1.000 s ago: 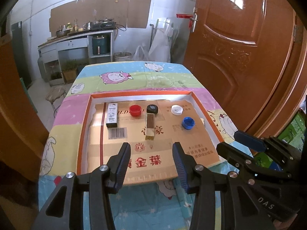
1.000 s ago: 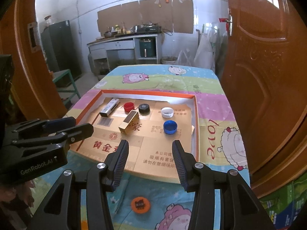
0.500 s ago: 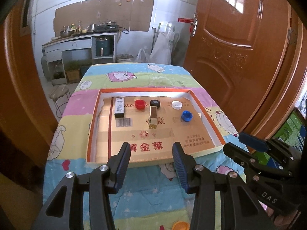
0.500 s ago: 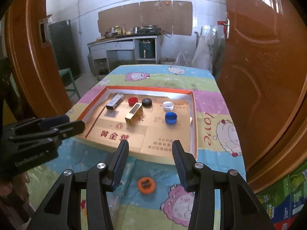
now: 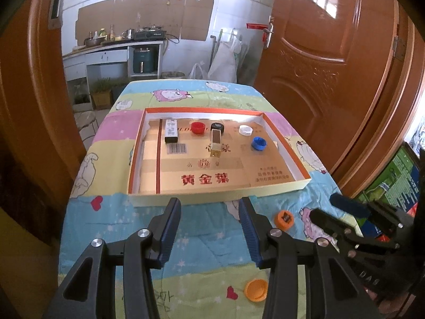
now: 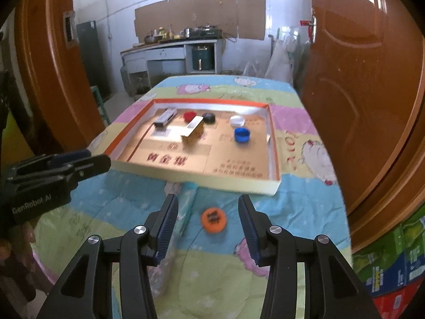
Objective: Organize rigid objects
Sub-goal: 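Move both tools back toward the glass tube and orange cap, then grasp the glitter glass tube with the right tool while the left tool grasps the orange cap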
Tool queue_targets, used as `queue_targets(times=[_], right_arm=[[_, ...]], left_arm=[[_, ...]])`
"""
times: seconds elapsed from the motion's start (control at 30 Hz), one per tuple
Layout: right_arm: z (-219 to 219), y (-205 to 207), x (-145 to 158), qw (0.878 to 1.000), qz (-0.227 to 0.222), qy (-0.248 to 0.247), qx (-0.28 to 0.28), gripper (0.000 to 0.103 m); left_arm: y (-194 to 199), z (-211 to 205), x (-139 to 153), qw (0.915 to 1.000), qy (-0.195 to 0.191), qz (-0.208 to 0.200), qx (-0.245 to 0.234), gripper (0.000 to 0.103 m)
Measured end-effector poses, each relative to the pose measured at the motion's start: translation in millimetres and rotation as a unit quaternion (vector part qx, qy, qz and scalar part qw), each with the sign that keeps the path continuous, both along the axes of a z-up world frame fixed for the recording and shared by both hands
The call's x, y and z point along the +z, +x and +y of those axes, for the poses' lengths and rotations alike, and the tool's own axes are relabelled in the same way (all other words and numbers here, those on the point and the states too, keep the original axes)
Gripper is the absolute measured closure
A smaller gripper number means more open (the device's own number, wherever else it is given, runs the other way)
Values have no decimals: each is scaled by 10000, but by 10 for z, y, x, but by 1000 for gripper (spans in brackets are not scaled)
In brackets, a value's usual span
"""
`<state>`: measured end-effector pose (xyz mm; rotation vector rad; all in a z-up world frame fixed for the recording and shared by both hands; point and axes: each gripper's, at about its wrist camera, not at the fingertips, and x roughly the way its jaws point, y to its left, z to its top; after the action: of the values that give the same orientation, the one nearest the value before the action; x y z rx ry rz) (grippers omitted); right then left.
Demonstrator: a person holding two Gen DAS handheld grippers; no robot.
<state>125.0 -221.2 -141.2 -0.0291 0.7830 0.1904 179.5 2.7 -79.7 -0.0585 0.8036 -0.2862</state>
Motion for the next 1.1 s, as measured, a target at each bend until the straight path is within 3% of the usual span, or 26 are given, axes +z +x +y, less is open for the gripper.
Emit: queue_targets(times=[0.27,0.43,0.6,0.97,1.1], right_arm=[[288,-140,-405,9985,443,-21,335,54],[370,-147,-566,9981,560,-73,252,55],[399,-146,-631,9973,636,35,368,79],[486,-170,-637,9966,602,-249,502,78],[500,-181,-735,9952,807,-276,472,75]], left_arm=[[-216,54,-169,9999,-94,53,-13,58],[-313,20,-310,9998,-61,186,-97,58],[-354,9,-394,9995,-67,259,-155,58],[-452,-67,-506,9987,-72,296,-406,58],[-463,-52,-519,9987,-77,304,-396,58]])
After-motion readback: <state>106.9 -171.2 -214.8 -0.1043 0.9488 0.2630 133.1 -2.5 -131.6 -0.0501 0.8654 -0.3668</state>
